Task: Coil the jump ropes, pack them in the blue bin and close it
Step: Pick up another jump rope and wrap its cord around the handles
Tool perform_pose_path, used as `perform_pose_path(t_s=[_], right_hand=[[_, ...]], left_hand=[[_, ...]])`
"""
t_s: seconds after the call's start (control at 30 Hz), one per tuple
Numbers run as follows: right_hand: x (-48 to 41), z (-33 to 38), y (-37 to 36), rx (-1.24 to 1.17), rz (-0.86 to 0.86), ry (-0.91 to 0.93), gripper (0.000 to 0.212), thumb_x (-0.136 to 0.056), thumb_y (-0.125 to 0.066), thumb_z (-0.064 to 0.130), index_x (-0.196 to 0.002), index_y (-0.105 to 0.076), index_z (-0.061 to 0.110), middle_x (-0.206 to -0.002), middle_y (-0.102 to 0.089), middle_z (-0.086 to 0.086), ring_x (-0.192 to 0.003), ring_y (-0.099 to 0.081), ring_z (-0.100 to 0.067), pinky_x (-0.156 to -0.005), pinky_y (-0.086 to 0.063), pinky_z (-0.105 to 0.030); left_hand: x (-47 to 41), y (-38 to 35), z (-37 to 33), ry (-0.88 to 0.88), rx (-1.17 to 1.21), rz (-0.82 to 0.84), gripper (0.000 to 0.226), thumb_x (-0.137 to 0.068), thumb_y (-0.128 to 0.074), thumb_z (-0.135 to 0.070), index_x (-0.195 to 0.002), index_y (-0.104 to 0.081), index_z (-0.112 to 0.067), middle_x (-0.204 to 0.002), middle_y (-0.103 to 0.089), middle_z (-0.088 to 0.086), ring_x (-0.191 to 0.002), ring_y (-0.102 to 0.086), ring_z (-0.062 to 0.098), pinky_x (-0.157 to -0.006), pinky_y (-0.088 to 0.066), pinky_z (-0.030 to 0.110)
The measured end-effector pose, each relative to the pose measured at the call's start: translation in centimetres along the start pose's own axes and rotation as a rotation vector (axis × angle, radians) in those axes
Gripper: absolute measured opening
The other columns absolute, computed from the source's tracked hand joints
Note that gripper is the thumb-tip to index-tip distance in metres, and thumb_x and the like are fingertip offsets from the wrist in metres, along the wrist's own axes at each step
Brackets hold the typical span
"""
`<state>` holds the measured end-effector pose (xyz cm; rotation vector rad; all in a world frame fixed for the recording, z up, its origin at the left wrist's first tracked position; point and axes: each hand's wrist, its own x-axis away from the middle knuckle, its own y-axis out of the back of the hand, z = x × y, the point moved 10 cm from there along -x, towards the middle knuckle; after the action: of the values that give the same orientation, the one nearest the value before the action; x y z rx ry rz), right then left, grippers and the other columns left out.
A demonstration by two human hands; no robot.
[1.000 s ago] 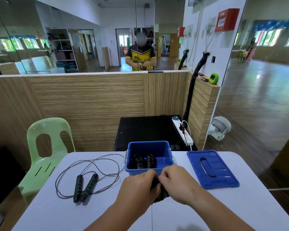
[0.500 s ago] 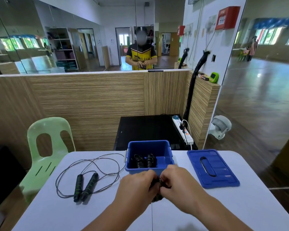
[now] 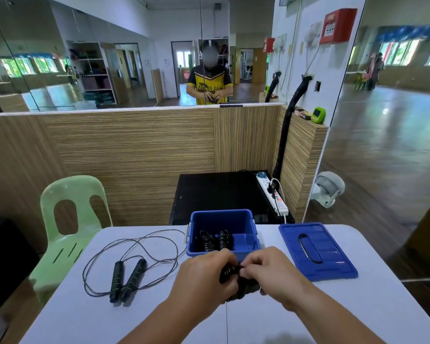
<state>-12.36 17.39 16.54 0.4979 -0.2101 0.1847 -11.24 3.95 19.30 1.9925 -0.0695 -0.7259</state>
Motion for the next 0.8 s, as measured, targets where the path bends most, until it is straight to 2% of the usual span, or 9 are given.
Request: perform_pose_path(t_s=[0.07, 0.13, 0.23, 0.33, 0.43, 0.6, 0.67, 0.8], right_hand=[[0.0, 0.0, -0.2, -0.071, 0.031, -0.037, 0.022, -0.092, -0.061, 0.002, -0.075, -0.074, 0.003, -0.065, -0.063, 0.003, -0.047, -0.055, 0.000, -0.047, -0.042, -0.014], [0.0, -0.2, -0.6, -0.089, 0.064, -0.071, 0.032, -0.093, -0.059, 0.001, -0.065, -0.070, 0.012, -0.060, -0.059, 0.005, -0.042, -0.051, 0.002, -0.043, -0.039, -0.012], [-0.3, -0.9, -1.2, -0.043, 0.084, -0.122, 0.040, -0.090, -0.056, 0.007, -0.052, -0.061, 0.021, -0.063, -0.052, 0.003, -0.059, -0.045, -0.015, -0.053, -0.036, -0.022], [-0.5, -1.2, -1.5, -0.042, 0.088, -0.145, 0.031, -0.090, -0.056, 0.012, -0.062, -0.062, 0.021, -0.069, -0.051, -0.002, -0.068, -0.041, -0.021, -0.059, -0.034, -0.030], [-0.7, -1.0, -1.4, -0.078, 0.070, -0.127, 0.032, -0.094, -0.058, 0.014, -0.063, -0.064, 0.022, -0.069, -0.055, 0.000, -0.066, -0.047, -0.017, -0.059, -0.038, -0.027], [-0.4, -0.3, -1.1, -0.063, 0.062, -0.085, 0.028, -0.098, -0.056, 0.009, -0.072, -0.064, 0.014, -0.071, -0.061, 0.000, -0.051, -0.054, -0.003, -0.044, -0.041, -0.011], [-0.4, 0.1, -1.0, -0.013, 0.048, -0.051, 0.030, -0.096, -0.054, 0.010, -0.068, -0.061, 0.016, -0.074, -0.059, -0.003, -0.059, -0.052, -0.010, -0.051, -0.042, -0.016], [-0.5, 0.4, -0.8, 0.036, 0.027, -0.016, 0.035, -0.095, -0.054, 0.013, -0.061, -0.058, 0.022, -0.074, -0.059, -0.004, -0.068, -0.054, -0.016, -0.063, -0.053, -0.037]], left_hand=[[-0.1, 0.0, -0.1, -0.021, -0.027, 0.013, 0.026, -0.075, -0.059, -0.051, -0.098, -0.060, -0.038, -0.084, -0.068, -0.020, -0.072, -0.058, 0.005, -0.055, -0.028, 0.005], [-0.2, 0.0, 0.1, -0.029, -0.055, 0.030, 0.026, -0.073, -0.061, -0.049, -0.096, -0.061, -0.039, -0.082, -0.068, -0.021, -0.067, -0.059, 0.003, -0.054, -0.030, 0.005], [0.0, -0.7, 0.0, -0.072, -0.106, 0.056, 0.026, -0.075, -0.055, -0.047, -0.098, -0.064, -0.040, -0.087, -0.069, -0.021, -0.067, -0.061, 0.003, -0.053, -0.049, 0.019], [0.1, -1.1, 0.0, -0.095, -0.151, 0.035, 0.021, -0.080, -0.056, -0.043, -0.095, -0.069, -0.039, -0.088, -0.070, -0.019, -0.068, -0.066, 0.006, -0.051, -0.055, 0.030], [0.2, -0.9, -0.2, -0.110, -0.181, -0.017, 0.017, -0.082, -0.057, -0.039, -0.089, -0.072, -0.037, -0.084, -0.070, -0.018, -0.063, -0.066, 0.008, -0.047, -0.052, 0.029], [0.6, -1.0, -0.6, -0.178, -0.201, -0.031, 0.011, -0.088, -0.059, -0.035, -0.090, -0.069, -0.031, -0.088, -0.068, -0.015, -0.058, -0.062, 0.012, -0.043, -0.048, 0.030], [0.6, -1.1, -0.9, -0.202, -0.211, -0.011, 0.011, -0.090, -0.058, -0.034, -0.092, -0.068, -0.030, -0.088, -0.066, -0.014, -0.057, -0.060, 0.012, -0.042, -0.047, 0.030], [0.0, -1.3, -0.8, -0.208, -0.244, 0.046, 0.012, -0.091, -0.055, -0.031, -0.095, -0.066, -0.029, -0.092, -0.060, -0.012, -0.059, -0.058, 0.012, -0.042, -0.048, 0.030]])
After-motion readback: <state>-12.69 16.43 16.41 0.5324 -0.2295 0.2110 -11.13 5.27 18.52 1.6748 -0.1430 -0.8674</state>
